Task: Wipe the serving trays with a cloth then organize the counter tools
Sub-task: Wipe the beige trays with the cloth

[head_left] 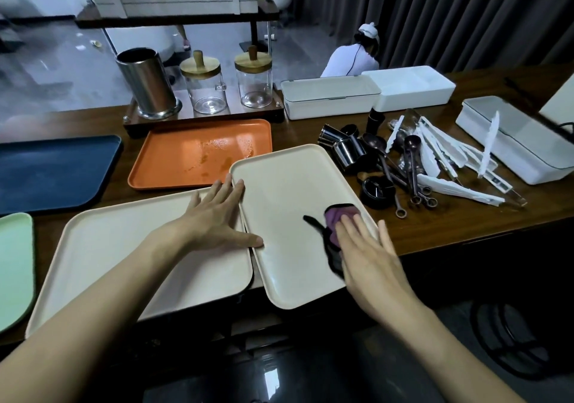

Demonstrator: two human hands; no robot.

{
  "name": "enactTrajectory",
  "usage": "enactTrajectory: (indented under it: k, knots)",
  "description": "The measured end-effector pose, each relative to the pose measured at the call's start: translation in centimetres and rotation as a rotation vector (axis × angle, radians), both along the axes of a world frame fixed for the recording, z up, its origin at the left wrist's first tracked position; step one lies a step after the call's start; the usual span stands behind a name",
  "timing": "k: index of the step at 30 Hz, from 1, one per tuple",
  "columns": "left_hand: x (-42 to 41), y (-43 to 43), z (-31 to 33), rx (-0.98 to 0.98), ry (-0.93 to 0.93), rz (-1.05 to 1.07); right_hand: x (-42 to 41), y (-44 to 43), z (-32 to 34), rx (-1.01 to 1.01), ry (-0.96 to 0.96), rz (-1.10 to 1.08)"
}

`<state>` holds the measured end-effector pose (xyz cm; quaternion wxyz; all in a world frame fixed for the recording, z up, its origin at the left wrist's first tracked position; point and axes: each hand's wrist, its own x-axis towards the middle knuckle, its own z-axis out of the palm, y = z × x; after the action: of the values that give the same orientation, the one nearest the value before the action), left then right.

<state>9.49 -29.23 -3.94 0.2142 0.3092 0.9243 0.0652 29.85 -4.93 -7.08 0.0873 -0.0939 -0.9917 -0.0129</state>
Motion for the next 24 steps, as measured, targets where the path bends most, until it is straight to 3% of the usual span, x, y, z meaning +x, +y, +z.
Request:
enactTrajectory:
  k: [9, 20, 24]
  knots:
    - [-0.1, -0.1, -0.2, 0.015, -0.006, -0.021, -4.2, 0.4, 1.8, -0.034, -0.16, -0.068]
    - [0.2, -0.1, 0.1, 0.034, 0.0, -0.024, -18.4, -1.4, 2.6, -0.231, -0.114, 0.003]
    - [0.0, -0.1, 0.3, 0.027, 0.011, -0.01, -19.5, -3.3, 2.7, -0.236, -0.081, 0.072]
